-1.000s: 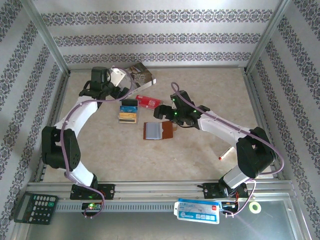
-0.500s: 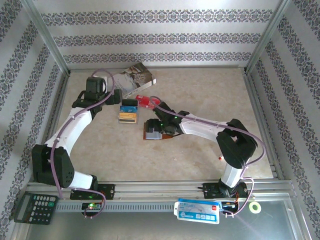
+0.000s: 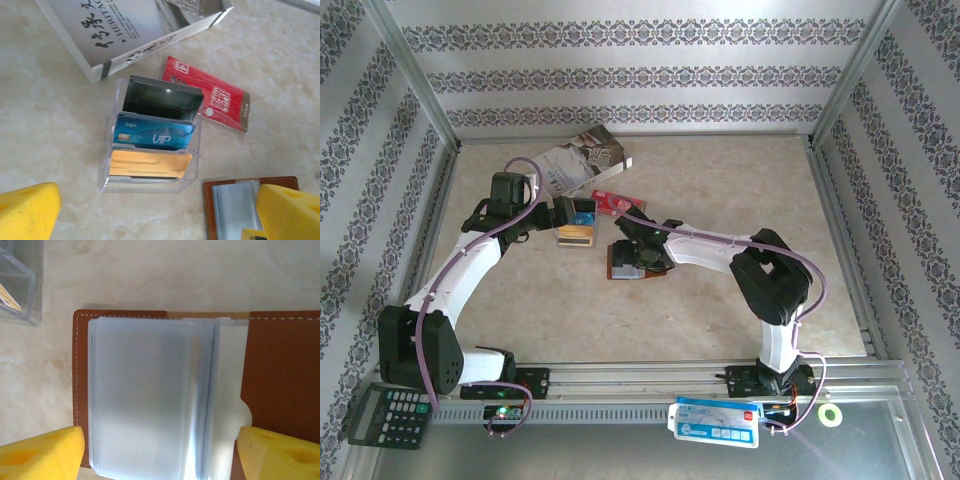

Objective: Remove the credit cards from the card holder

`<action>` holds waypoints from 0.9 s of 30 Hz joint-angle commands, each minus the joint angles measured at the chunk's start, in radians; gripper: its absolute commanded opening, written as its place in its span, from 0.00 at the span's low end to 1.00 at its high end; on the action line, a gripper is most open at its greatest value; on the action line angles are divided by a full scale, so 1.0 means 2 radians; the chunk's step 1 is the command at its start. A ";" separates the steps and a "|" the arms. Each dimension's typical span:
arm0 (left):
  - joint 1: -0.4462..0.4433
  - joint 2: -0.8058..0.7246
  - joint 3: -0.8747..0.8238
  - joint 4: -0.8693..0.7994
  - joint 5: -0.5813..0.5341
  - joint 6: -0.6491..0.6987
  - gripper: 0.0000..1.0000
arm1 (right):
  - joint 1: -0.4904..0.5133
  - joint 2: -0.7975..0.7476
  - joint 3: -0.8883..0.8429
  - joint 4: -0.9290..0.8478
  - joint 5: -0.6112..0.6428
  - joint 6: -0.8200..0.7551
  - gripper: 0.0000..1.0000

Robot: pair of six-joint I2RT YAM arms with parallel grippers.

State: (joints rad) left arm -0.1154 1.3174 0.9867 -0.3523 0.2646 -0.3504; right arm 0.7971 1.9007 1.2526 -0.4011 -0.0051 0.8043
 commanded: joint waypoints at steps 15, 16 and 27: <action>0.006 0.000 -0.023 0.035 0.039 -0.010 1.00 | 0.004 0.040 -0.005 -0.043 0.014 0.010 0.73; 0.006 0.002 -0.022 0.035 0.039 -0.010 1.00 | 0.003 0.042 -0.006 -0.043 0.012 0.010 0.73; 0.006 0.023 -0.017 0.033 0.060 -0.023 1.00 | -0.005 0.057 -0.020 -0.053 0.015 0.017 0.65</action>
State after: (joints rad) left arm -0.1154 1.3472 0.9398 -0.3065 0.3534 -0.3645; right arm 0.7956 1.9465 1.2629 -0.4534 0.0223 0.8154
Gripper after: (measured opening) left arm 0.999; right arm 0.655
